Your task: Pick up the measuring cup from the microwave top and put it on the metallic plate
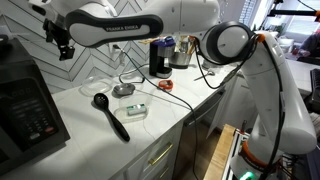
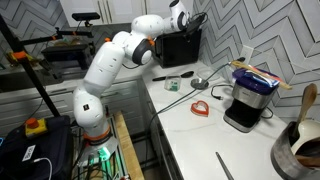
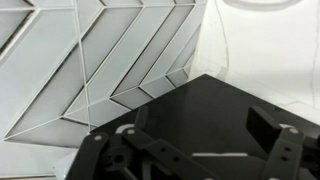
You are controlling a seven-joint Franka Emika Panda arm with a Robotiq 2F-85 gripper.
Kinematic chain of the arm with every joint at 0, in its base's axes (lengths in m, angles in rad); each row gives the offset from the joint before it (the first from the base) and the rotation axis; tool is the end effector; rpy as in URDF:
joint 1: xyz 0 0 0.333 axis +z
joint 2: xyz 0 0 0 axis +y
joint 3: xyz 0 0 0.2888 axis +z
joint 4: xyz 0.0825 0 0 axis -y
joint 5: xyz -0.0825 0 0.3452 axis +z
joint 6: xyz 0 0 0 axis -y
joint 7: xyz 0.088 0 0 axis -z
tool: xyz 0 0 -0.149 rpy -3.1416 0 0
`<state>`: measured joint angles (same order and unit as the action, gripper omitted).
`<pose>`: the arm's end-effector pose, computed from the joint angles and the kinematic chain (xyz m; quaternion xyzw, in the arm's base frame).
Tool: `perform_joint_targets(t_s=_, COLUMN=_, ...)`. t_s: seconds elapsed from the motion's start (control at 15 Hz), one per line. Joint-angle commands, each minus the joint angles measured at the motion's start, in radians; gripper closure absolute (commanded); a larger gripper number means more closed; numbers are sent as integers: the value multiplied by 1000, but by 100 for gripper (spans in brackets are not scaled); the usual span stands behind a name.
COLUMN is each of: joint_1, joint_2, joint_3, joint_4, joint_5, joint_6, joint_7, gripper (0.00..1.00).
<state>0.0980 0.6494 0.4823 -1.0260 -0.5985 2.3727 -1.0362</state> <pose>0.6955 0.2794 0.5362 0.6134 0.6859 0.3147 0.2330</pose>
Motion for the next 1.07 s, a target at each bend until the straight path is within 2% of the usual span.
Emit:
perform_joint_targets(t_s=0.0, joint_1=36, joint_2=49, joint_3=-40, joint_4=70, joint_5=-109, joint_6=59, joint_7=-91, gripper=0)
perform_joint_targets(t_s=0.07, joint_1=55, joint_2=55, joint_3=-67, joint_4=85, joint_5=-154, joint_6=119, joint_7=-37, gripper=0)
perform_joint_targets(t_s=0.13, joint_1=16, joint_2=23, joint_3=-27, joint_4=30, joint_5=-89, joint_6=67, joint_7=-45, gripper=0)
perform_joint_targets(t_s=0.4, joint_1=40, joint_2=36, joint_3=-53, joint_4=56, joint_5=-128, joint_6=109, joint_7=-42, gripper=0)
perform_joint_targets(t_s=0.73, joint_1=-71, joint_2=52, joint_3=113, joint_4=-17, joint_5=-33, joint_6=360, joint_7=-308, gripper=0)
perform_joint_targets(t_s=0.87, joint_1=-126, joint_2=60, joint_3=203, joint_4=-49, joint_5=23, joint_6=387, joint_7=-435, gripper=0)
perform_joint_targets(t_s=0.93, joint_1=-143, joint_2=61, joint_3=223, joint_4=-56, joint_5=36, joint_6=381, joint_7=-468, gripper=0)
perform_joint_targets(t_s=1.0, joint_1=-147, joint_2=59, joint_3=216, joint_4=-57, joint_5=27, joint_6=369, joint_7=-479, gripper=0)
